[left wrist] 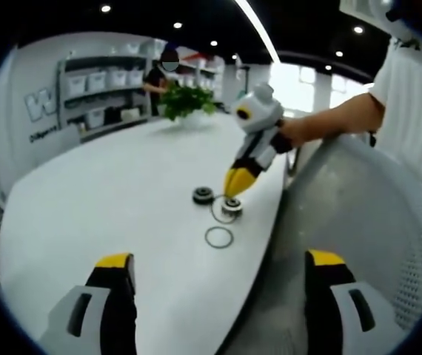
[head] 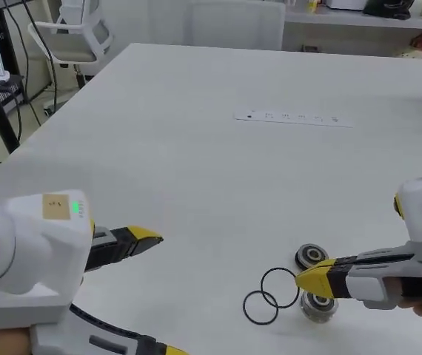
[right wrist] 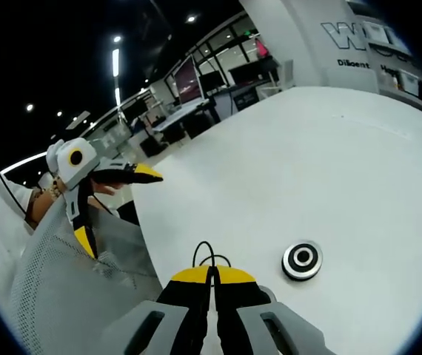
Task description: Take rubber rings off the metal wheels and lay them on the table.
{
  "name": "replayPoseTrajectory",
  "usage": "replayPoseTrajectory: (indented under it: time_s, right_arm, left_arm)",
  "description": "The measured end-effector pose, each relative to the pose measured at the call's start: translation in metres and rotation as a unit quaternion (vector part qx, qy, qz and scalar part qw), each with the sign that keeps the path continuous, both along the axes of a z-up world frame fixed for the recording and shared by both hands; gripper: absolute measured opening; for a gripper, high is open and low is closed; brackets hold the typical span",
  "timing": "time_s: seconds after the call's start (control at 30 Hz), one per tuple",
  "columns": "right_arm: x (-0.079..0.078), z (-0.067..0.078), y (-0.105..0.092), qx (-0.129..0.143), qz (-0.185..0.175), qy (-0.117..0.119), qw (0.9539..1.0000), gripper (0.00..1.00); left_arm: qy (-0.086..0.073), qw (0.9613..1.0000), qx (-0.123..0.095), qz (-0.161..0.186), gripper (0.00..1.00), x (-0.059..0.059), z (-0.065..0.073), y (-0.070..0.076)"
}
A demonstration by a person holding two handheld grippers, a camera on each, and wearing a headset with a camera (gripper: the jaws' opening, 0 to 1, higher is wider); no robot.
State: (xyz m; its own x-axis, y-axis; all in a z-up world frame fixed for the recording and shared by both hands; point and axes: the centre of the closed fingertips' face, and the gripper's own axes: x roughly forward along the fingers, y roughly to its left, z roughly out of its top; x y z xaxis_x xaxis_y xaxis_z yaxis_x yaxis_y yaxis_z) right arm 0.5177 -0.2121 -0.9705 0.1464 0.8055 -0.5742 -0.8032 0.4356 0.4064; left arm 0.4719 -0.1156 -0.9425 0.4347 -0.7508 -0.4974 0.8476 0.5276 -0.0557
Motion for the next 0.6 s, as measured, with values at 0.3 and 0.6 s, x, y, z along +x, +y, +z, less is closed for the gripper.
replayPoseTrajectory:
  time_s: [0.3, 0.6]
  right_arm:
    - [-0.003, -0.012, 0.011, -0.011, 0.003, 0.007, 0.9999, 0.00]
    - [0.005, -0.026, 0.007, -0.039, 0.008, -0.022, 0.9990, 0.00]
  left_arm:
    - [0.001, 1.0000, 0.002, 0.006, 0.93, 0.001, -0.001, 0.003]
    - [0.001, 0.9999, 0.003, 0.012, 0.90, 0.002, -0.002, 0.004]
